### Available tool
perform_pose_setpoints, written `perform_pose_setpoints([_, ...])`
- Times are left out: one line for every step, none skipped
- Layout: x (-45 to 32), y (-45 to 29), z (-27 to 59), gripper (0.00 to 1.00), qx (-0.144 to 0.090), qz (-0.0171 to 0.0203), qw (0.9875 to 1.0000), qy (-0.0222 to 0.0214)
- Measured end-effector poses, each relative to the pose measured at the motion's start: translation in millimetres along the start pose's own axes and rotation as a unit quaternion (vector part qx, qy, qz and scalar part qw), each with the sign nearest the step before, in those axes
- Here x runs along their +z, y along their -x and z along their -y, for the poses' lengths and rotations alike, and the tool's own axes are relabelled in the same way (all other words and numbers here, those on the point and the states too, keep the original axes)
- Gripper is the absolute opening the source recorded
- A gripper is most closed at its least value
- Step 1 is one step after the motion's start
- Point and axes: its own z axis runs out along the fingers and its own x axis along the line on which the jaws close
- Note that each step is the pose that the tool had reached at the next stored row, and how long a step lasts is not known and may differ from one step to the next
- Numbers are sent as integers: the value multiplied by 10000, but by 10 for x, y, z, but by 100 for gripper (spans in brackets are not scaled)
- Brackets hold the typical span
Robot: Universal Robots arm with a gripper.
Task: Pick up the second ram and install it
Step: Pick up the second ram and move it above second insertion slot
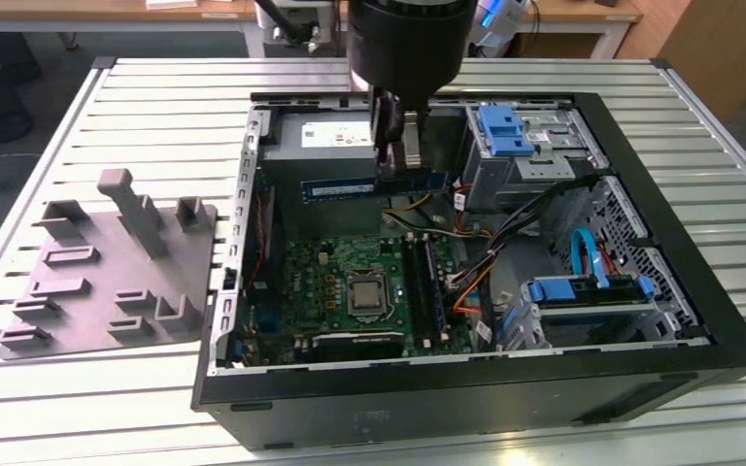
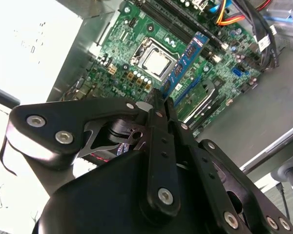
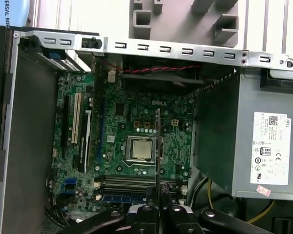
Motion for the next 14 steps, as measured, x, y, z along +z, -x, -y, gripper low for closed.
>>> perform_pose_setpoints([3,-1,16,14,0,0,10000,0])
perform_pose_setpoints([5,-2,30,14,1,1,10000,0])
perform_pose_setpoints([7,-3,45,14,0,0,10000,0])
perform_pose_setpoints([8,-3,60,14,1,0,10000,0])
perform_pose_setpoints([10,-4,75,14,0,1,10000,1])
perform_pose_setpoints([12,-6,91,14,0,0,10000,1])
perform_pose_setpoints([14,-6,109,14,0,0,10000,1])
perform_pose_setpoints([16,-8,127,14,0,0,10000,2])
perform_pose_setpoints([19,-9,146,14,0,0,10000,2])
perform_pose_setpoints([22,-10,167,14,0,0,10000,3])
perform_pose_setpoints([25,-11,187,14,1,1,10000,4])
perform_pose_setpoints([30,-12,206,14,0,0,10000,5])
perform_pose_setpoints([36,-14,225,14,1,0,10000,6])
perform_pose_setpoints([43,-15,241,14,1,0,10000,7])
